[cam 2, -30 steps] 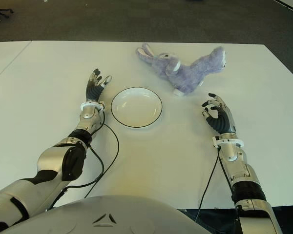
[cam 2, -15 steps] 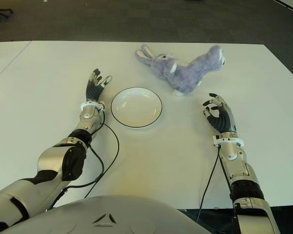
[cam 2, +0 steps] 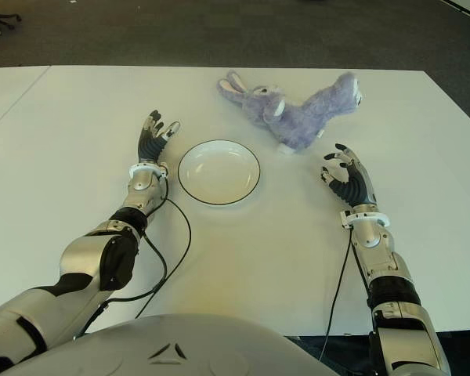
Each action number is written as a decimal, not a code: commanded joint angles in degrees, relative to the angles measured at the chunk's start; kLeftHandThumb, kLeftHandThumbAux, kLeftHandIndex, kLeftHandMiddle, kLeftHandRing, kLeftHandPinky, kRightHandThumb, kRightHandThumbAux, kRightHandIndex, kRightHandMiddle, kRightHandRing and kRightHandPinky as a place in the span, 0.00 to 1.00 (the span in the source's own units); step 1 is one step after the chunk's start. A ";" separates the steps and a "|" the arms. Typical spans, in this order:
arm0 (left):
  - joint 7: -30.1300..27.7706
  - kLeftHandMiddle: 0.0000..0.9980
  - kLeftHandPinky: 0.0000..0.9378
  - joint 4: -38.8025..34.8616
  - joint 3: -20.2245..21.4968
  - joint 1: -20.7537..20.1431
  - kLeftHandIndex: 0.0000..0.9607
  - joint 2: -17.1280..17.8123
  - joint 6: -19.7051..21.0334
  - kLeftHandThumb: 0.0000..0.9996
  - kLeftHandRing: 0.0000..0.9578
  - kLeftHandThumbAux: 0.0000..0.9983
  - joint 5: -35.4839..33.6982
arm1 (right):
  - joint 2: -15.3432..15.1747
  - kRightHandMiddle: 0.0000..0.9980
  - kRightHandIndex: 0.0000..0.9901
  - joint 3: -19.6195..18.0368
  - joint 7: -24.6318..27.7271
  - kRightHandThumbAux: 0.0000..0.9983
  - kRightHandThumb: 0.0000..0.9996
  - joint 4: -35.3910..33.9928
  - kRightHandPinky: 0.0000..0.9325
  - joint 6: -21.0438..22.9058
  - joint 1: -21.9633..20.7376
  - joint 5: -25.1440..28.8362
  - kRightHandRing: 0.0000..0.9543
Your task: Put the doll into the plate.
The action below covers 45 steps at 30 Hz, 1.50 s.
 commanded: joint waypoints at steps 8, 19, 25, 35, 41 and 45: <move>-0.96 0.04 0.02 6.68 0.34 8.85 0.00 -2.32 9.13 0.00 0.04 0.67 -0.52 | -4.90 0.00 0.00 2.72 -1.60 0.33 0.12 10.89 0.00 2.62 -13.47 -6.67 0.00; -0.93 0.05 0.03 6.70 0.44 8.65 0.00 -2.17 9.51 0.00 0.05 0.63 -0.49 | -4.24 0.00 0.00 4.64 -4.45 0.30 0.09 16.70 0.00 2.94 -19.84 -8.06 0.00; -0.53 0.05 0.03 6.70 0.73 8.43 0.00 -2.30 9.67 0.00 0.05 0.62 -0.73 | -3.20 0.00 0.00 5.24 -4.13 0.30 0.11 16.18 0.00 2.05 -19.97 -7.14 0.00; -0.02 0.05 0.03 6.73 0.55 8.50 0.00 -2.23 9.97 0.00 0.04 0.58 -0.37 | -1.60 0.00 0.00 5.95 -3.70 0.29 0.16 17.42 0.00 1.12 -20.93 -6.35 0.00; 0.25 0.05 0.03 6.69 0.45 8.53 0.00 -2.29 9.52 0.00 0.04 0.57 -0.25 | -1.32 0.00 0.00 6.24 -3.89 0.29 0.18 18.15 0.00 1.14 -21.32 -6.33 0.00; -0.59 0.06 0.02 6.90 1.01 8.65 0.00 -1.95 10.27 0.00 0.05 0.57 -0.59 | -1.38 0.00 0.00 6.86 -5.26 0.30 0.20 19.13 0.00 1.64 -21.90 -7.29 0.00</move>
